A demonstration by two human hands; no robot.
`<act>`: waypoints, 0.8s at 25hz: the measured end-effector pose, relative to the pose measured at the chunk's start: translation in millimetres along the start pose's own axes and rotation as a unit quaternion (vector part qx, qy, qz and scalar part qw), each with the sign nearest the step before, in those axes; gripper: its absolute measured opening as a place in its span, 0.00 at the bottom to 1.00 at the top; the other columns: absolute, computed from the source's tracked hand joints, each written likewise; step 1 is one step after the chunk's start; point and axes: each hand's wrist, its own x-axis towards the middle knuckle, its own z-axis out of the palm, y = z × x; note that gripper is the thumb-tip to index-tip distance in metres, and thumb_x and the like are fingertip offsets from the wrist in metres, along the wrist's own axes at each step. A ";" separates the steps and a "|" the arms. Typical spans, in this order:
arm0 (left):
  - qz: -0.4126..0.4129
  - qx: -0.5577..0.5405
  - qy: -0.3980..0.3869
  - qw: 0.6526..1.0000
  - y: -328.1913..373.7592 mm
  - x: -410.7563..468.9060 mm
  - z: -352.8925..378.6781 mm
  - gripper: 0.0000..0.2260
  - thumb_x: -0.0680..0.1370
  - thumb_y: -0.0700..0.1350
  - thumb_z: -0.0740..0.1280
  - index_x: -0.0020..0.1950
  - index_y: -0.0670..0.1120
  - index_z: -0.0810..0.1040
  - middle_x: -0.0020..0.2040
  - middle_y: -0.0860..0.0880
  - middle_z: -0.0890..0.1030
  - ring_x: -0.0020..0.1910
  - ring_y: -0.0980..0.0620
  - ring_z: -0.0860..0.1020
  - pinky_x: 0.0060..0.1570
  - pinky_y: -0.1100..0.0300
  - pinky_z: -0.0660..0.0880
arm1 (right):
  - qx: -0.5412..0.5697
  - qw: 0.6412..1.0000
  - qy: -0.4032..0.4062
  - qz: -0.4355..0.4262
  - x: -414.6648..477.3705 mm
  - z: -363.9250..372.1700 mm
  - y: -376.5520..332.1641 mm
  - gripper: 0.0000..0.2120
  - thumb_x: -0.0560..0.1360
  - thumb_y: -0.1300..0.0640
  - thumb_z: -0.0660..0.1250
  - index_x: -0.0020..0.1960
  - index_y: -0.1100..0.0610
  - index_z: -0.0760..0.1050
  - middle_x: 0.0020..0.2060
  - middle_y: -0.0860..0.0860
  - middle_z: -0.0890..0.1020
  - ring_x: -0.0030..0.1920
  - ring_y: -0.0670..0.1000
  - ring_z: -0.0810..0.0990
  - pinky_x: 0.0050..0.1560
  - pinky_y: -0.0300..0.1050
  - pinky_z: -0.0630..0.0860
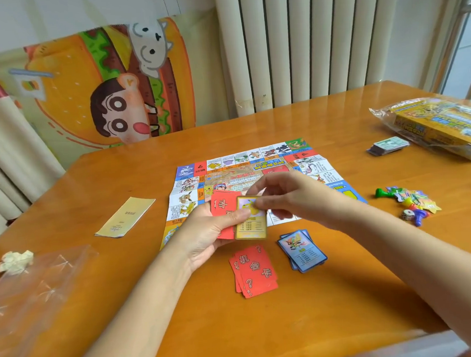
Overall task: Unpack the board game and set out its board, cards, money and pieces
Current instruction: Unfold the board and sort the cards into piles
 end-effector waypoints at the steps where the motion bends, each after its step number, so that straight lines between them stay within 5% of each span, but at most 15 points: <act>1: -0.013 -0.019 -0.015 1.000 0.1 -0.7 2.9 0.18 0.64 0.41 0.72 0.53 0.42 0.79 0.43 0.44 0.85 0.39 0.50 0.84 0.37 0.58 0.81 | -0.006 1.000 -0.015 0.008 -0.8 -9.3 -2.9 0.05 0.76 0.66 0.66 0.51 0.62 0.77 0.30 0.49 0.78 0.26 0.46 0.71 0.27 0.36 0.67; 4: -0.041 -0.081 -0.029 0.996 3.4 -2.7 5.2 0.15 0.67 0.43 0.69 0.52 0.41 0.79 0.35 0.47 0.82 0.30 0.55 0.80 0.28 0.63 0.77 | -0.006 0.996 -0.056 0.075 -8.5 -41.2 -8.8 0.05 0.74 0.69 0.66 0.48 0.63 0.77 0.32 0.53 0.80 0.27 0.47 0.76 0.28 0.35 0.72; 8: -0.078 -0.168 -0.003 0.983 5.5 0.9 1.4 0.15 0.77 0.49 0.64 0.55 0.38 0.77 0.35 0.44 0.80 0.29 0.53 0.79 0.27 0.62 0.77 | -0.096 0.973 -0.128 0.167 -15.4 -49.9 -4.2 0.04 0.73 0.68 0.69 0.45 0.61 0.78 0.36 0.56 0.83 0.32 0.49 0.81 0.33 0.36 0.76; 15: -0.066 -0.204 0.029 0.976 6.6 -0.5 1.9 0.08 0.80 0.37 0.57 0.55 0.36 0.73 0.41 0.36 0.83 0.37 0.43 0.83 0.33 0.53 0.81 | -0.439 0.879 -0.042 0.182 -12.8 -33.7 2.4 0.17 0.67 0.46 0.76 0.35 0.54 0.71 0.24 0.47 0.77 0.25 0.44 0.75 0.28 0.37 0.66; 17: -0.040 -0.167 0.053 0.984 6.2 -0.1 2.9 0.05 0.79 0.35 0.60 0.52 0.39 0.74 0.40 0.39 0.84 0.39 0.44 0.82 0.34 0.54 0.81 | -0.350 0.927 0.011 0.135 -12.3 -29.6 -1.6 0.19 0.71 0.42 0.70 0.36 0.56 0.71 0.26 0.49 0.77 0.25 0.46 0.74 0.28 0.37 0.67; 20: 0.013 -0.156 0.052 0.986 4.6 -1.0 7.2 0.07 0.78 0.35 0.62 0.53 0.41 0.77 0.41 0.43 0.85 0.39 0.49 0.83 0.33 0.57 0.81 | -0.019 0.997 0.023 0.064 -10.3 -5.8 -7.6 0.15 0.72 0.47 0.70 0.42 0.60 0.75 0.34 0.52 0.81 0.32 0.49 0.81 0.35 0.39 0.77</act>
